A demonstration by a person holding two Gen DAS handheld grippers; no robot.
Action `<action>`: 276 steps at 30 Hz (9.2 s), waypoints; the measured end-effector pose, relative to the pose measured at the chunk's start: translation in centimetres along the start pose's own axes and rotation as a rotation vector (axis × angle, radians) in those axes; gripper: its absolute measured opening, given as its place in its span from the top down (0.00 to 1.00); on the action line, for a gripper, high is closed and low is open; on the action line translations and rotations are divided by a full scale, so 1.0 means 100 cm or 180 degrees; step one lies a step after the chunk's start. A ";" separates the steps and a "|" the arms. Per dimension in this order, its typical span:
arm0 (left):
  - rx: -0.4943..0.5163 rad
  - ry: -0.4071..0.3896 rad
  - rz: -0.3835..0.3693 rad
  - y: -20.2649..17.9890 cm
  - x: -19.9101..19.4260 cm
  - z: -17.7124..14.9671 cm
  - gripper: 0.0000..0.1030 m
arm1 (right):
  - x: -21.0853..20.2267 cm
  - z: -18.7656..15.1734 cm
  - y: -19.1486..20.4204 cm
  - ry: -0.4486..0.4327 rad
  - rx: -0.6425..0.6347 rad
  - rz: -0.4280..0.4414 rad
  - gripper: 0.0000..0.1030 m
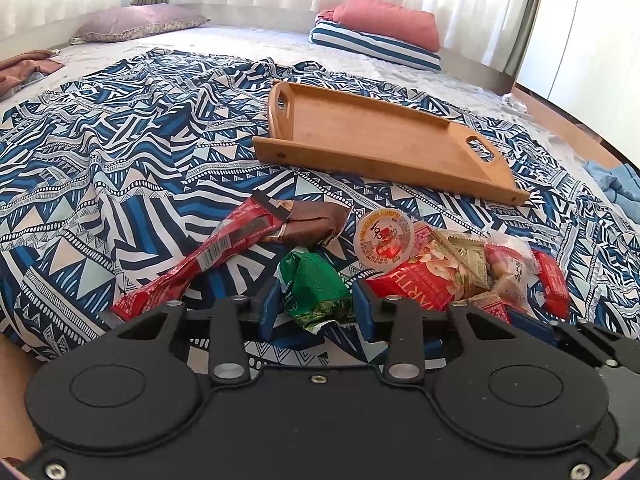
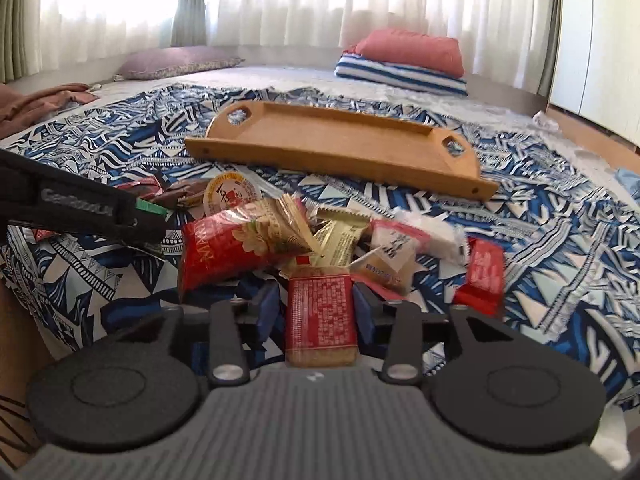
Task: Organize snacks
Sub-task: 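Close the left gripper on the green candy while the right gripper closes on the red wafer pack, then carry the green candy and red wafer pack over the wooden tray with both tools, then open both grippers to drop the candy and wafer pack onto the tray, then move both tools back over the snack pile, then grasp the red chip bag with the left gripper while the right gripper grasps a red bar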
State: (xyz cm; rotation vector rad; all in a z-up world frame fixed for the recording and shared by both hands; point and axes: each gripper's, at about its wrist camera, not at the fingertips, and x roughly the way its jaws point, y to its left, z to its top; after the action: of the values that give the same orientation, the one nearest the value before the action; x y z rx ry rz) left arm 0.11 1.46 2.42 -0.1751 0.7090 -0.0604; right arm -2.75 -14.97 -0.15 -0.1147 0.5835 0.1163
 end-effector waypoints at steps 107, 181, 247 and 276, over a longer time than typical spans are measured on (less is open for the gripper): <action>0.0049 0.0527 -0.0684 -0.053 0.202 0.187 0.64 | 0.201 0.161 -0.141 0.0566 0.1115 0.0244 0.60; 0.0413 -0.0162 -0.0539 -0.027 0.025 0.077 0.12 | 0.037 0.099 -0.090 0.0021 0.0640 0.0137 0.11; 0.0954 0.0025 -0.1097 -0.057 0.019 -0.003 0.42 | 0.016 0.011 -0.103 0.0155 0.0539 -0.0429 0.62; 0.0650 -0.0163 -0.0932 -0.048 -0.001 0.045 0.60 | 0.018 0.018 -0.110 0.0232 0.0699 -0.0543 0.66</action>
State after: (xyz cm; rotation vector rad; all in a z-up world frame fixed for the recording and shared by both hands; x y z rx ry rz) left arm 3.00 -2.63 6.73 -0.0831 0.6176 -0.4052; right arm 1.23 -25.48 1.18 0.0448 0.6529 -0.1181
